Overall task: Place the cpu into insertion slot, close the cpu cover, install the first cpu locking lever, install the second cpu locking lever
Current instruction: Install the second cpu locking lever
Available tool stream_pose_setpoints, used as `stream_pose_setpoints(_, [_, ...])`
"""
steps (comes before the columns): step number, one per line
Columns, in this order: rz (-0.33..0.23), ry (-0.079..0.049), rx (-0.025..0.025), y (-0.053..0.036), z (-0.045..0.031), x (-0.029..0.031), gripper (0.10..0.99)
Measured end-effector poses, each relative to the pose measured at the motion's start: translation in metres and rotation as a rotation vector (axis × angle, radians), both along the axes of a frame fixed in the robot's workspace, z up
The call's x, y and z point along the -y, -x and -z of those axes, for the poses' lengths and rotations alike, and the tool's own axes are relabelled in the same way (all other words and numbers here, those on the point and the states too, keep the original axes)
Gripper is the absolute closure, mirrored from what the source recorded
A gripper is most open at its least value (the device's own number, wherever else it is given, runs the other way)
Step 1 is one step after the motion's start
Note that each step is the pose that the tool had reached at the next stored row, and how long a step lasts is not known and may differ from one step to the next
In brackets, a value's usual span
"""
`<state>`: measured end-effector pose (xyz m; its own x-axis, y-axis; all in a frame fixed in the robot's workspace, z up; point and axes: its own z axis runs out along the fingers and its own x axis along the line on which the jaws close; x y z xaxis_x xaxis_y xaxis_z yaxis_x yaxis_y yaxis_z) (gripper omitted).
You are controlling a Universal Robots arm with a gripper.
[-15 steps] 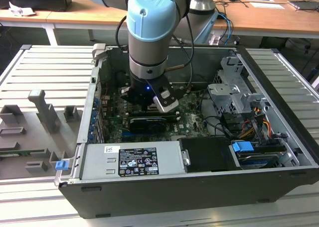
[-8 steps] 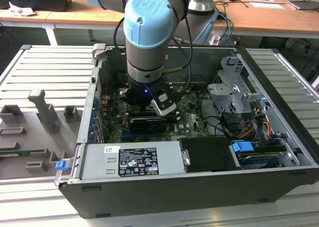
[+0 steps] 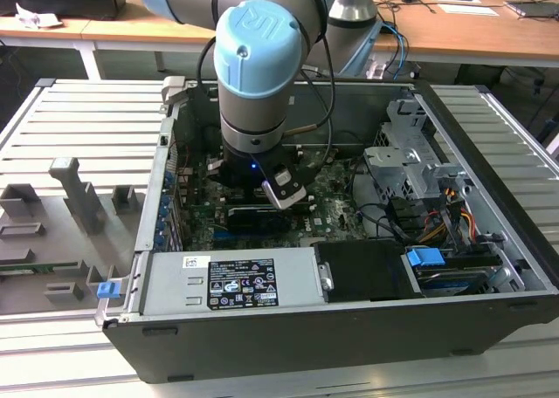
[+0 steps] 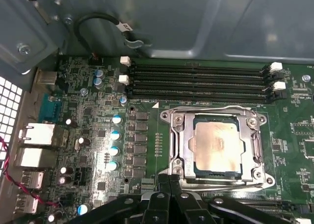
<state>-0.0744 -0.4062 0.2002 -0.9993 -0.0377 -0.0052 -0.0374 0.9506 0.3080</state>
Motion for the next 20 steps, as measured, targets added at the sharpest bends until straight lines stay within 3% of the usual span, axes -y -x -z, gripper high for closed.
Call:
stream_pose_setpoints(14, [-0.001,-0.024,0.0000,0.0013,0.0076,-0.0003,0.980])
stream_pose_setpoints(16, [-0.001,-0.025,0.0006,0.0013,0.0040,-0.0005,0.980])
stream_pose_setpoints(20, [-0.001,-0.024,0.0000,0.0014,-0.0111,-0.0004,0.980])
